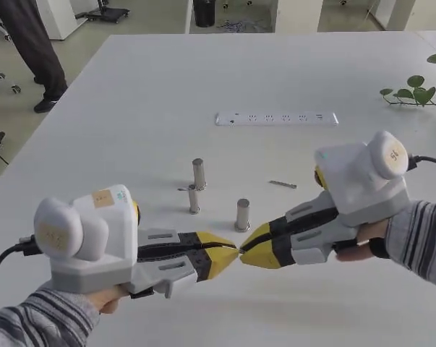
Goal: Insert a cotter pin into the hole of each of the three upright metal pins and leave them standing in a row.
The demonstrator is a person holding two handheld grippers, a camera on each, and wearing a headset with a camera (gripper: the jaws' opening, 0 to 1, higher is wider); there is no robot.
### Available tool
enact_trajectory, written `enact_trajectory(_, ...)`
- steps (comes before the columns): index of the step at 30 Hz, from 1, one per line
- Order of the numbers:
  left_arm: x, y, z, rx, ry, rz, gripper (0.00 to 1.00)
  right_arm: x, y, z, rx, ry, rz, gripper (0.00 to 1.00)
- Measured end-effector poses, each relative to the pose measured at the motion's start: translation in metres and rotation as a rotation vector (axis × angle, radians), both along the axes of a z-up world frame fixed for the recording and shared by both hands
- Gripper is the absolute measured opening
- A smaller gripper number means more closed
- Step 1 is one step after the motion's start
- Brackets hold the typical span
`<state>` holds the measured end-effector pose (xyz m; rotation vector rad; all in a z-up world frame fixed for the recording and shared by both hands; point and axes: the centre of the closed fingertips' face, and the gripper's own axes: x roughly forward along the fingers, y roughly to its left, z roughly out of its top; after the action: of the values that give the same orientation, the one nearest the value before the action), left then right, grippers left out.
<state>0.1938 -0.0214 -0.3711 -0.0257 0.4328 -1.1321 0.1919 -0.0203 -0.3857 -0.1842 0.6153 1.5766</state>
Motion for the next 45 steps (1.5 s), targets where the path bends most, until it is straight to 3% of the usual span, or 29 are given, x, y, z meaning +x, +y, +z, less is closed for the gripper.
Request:
enact_trajectory(3, 0.0, 0.0, 0.0, 0.002, -0.001, -0.004, 0.0, -0.004, 0.0, -0.001, -0.039, -0.084, 0.054, 0.0)
enact_trajectory(6, 0.002, 0.0, -0.001, 0.003, 0.002, 0.002, 0.02, -0.007, 0.001, -0.002, -0.064, -0.129, 0.088, 0.0)
enact_trajectory(14, 0.006, 0.002, -0.007, 0.053, -0.033, 0.018, 0.07, 0.001, -0.005, -0.009, -0.124, -0.187, 0.126, 0.0)
enact_trajectory(20, 0.014, 0.006, -0.014, 0.084, -0.054, 0.062, 0.15, 0.019, -0.016, -0.022, -0.217, -0.247, 0.096, 0.0)
enact_trajectory(24, 0.026, 0.011, -0.018, 0.136, -0.107, 0.122, 0.15, 0.035, -0.025, -0.03, -0.282, -0.286, 0.061, 0.0)
enact_trajectory(27, 0.032, 0.009, -0.017, 0.146, -0.138, 0.161, 0.15, 0.046, -0.03, -0.032, -0.306, -0.294, 0.033, 0.0)
enact_trajectory(29, 0.034, 0.007, -0.017, 0.146, -0.133, 0.172, 0.15, 0.052, -0.032, -0.033, -0.322, -0.302, 0.025, 0.0)
enact_trajectory(31, 0.04, 0.006, -0.02, 0.168, -0.153, 0.2, 0.16, 0.06, -0.037, -0.036, -0.359, -0.329, 0.024, 0.0)
enact_trajectory(35, 0.049, 0.002, -0.023, 0.163, -0.15, 0.254, 0.2, 0.069, -0.04, -0.04, -0.399, -0.334, 0.008, 0.0)
enact_trajectory(38, 0.06, 0.001, -0.031, 0.194, -0.153, 0.291, 0.2, 0.075, -0.042, -0.043, -0.426, -0.345, 0.01, 0.0)
enact_trajectory(45, 0.077, -0.002, -0.058, 0.237, -0.105, 0.385, 0.2, 0.094, -0.051, -0.054, -0.483, -0.349, 0.016, 0.0)
